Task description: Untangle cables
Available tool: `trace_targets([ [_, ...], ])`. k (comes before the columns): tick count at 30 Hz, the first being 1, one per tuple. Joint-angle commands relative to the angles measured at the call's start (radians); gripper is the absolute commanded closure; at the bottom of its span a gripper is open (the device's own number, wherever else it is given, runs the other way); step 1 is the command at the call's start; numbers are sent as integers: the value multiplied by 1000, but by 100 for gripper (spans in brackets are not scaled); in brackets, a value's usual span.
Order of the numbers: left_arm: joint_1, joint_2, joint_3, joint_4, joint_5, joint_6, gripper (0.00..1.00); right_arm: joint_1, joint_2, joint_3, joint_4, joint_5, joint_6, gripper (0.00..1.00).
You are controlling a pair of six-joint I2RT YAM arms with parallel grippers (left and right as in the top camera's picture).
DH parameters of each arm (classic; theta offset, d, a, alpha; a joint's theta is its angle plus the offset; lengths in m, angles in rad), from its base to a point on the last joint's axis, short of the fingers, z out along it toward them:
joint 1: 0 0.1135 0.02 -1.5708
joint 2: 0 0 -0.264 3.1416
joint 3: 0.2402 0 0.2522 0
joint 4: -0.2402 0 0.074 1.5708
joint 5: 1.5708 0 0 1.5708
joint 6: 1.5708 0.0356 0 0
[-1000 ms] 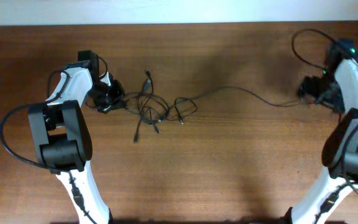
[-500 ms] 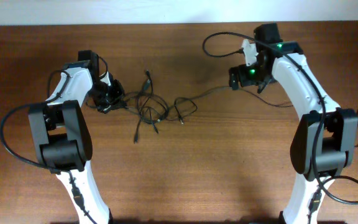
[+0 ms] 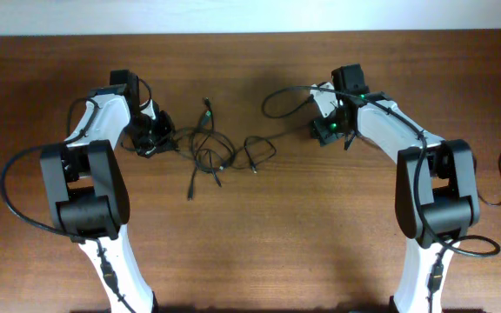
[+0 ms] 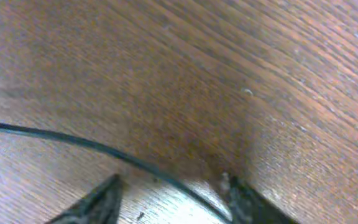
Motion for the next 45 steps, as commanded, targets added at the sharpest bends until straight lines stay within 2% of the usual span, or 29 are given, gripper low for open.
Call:
trace_targets([
  [1,0,11,-5,1,-7,-11,100,3,10,-21,-70,1,-1,96],
  [5,0,11,-5,1,-6,-11,100,3,-77,118,-259,-135,29,96],
  [10,0,11,-5,0,-6,-11,100,3,-179,423,-472,-473,78,96],
  [11,0,11,-5,0,-6,-11,100,3,-198,480,-504,-494,129,96],
  [15,0,11,-5,0,-6,-11,100,2,-305,608,-546,-475,158,96],
  [17,0,11,-5,0,-6,-11,100,-1,-375,640,-541,-323,195,96],
  [20,0,11,-5,0,-6,-11,100,-63,-452,647,-556,16,327,96],
  [24,0,11,-5,0,-6,-11,100,-216,-441,637,-685,185,363,96],
  [30,0,11,-5,0,-6,-11,100,-483,-344,495,-773,208,393,96],
  [34,0,11,-5,0,-6,-11,100,-593,-304,339,-788,209,399,96],
  [37,-5,11,-5,0,-6,-11,100,-633,-304,228,-772,216,480,96],
  [38,-10,11,-5,0,-6,-11,100,-644,-304,183,-749,216,486,75],
  [39,-13,11,-5,1,-6,-11,100,-645,-304,151,-729,216,486,29],
  [40,-15,11,-5,1,-7,-11,100,-644,-304,126,-710,215,486,1],
  [45,-16,11,-5,1,-7,-11,100,-615,-304,87,-693,104,486,1],
])
